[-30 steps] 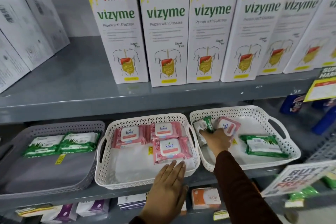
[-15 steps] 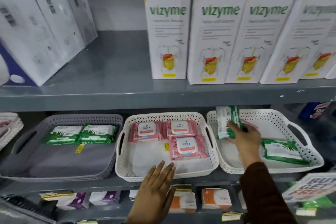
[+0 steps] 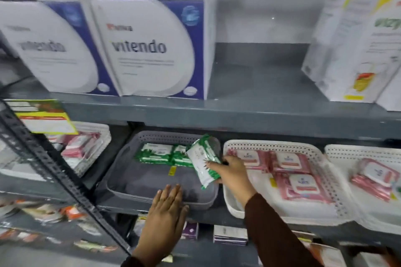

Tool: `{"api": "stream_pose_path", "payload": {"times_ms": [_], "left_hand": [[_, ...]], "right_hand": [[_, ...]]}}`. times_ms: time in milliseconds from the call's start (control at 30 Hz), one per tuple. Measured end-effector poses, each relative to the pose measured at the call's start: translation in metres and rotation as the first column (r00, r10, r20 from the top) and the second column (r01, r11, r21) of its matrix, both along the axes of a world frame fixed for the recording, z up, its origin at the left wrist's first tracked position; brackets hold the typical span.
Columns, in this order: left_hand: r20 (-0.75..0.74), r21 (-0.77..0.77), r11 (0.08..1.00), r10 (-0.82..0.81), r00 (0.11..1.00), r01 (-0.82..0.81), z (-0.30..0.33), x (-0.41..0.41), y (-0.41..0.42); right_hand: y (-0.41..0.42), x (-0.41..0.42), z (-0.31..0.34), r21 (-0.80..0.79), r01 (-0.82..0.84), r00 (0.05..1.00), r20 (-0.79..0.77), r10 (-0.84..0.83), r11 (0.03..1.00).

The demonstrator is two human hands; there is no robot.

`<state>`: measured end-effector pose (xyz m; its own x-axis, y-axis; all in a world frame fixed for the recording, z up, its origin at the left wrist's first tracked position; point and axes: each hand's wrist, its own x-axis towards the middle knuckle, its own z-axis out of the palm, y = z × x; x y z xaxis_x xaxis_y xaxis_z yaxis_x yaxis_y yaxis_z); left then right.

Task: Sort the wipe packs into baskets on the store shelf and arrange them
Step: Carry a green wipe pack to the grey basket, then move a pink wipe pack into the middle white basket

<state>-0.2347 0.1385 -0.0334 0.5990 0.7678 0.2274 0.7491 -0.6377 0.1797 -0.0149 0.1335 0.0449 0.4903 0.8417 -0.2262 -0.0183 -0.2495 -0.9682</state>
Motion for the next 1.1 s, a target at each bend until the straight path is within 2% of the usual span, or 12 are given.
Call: {"api": "stream_pose_path", "payload": {"times_ms": [133, 267, 367, 467, 567, 700, 767, 900, 1100], "left_hand": [[-0.001, -0.025, 0.999, -0.027, 1.0, 0.027, 0.002, -0.031, 0.015], [0.017, -0.026, 0.998, -0.064, 0.998, 0.064, -0.001, -0.037, 0.017], [0.053, -0.006, 0.998, -0.07, 0.996, 0.07, -0.004, -0.038, 0.019], [0.096, -0.005, 0.995, -0.1, 0.99, 0.101, -0.001, -0.03, 0.016], [0.176, -0.01, 0.985, -0.169, 0.97, 0.173, 0.003, -0.009, 0.01], [0.261, -0.025, 0.956, -0.275, 0.925, 0.291, 0.011, 0.04, -0.009], [0.26, -0.019, 0.936, -0.336, 0.905, 0.353, 0.014, 0.074, -0.024], [0.23, -0.013, 0.887, -0.446, 0.865, 0.461, 0.01, 0.135, -0.051], [0.075, 0.004, 0.824, -0.566, 0.821, 0.567, 0.007, 0.228, -0.101]], "right_hand": [[0.039, -0.046, -0.036, -0.122, -0.056, 0.996, 0.068, 0.064, 0.991], [0.05, -0.065, -0.045, -0.306, -0.074, 0.914, 0.36, 0.187, 0.949], [0.05, -0.07, -0.04, -0.34, -0.015, 0.832, 0.517, 0.2, 0.94], [0.043, -0.066, -0.027, -0.31, -0.001, 0.782, 0.592, 0.193, 0.951], [0.028, -0.051, -0.011, -0.188, 0.013, 0.808, 0.581, 0.1, 0.982], [-0.004, -0.009, 0.007, -0.004, 0.058, 0.888, 0.458, -0.05, 0.998], [-0.028, 0.024, 0.012, 0.014, 0.113, 0.906, 0.409, -0.109, 0.994], [-0.079, 0.091, 0.018, 0.023, 0.261, 0.888, 0.385, -0.249, 0.965], [-0.162, 0.214, -0.001, 0.014, 0.527, 0.767, 0.424, -0.483, 0.85]]}}
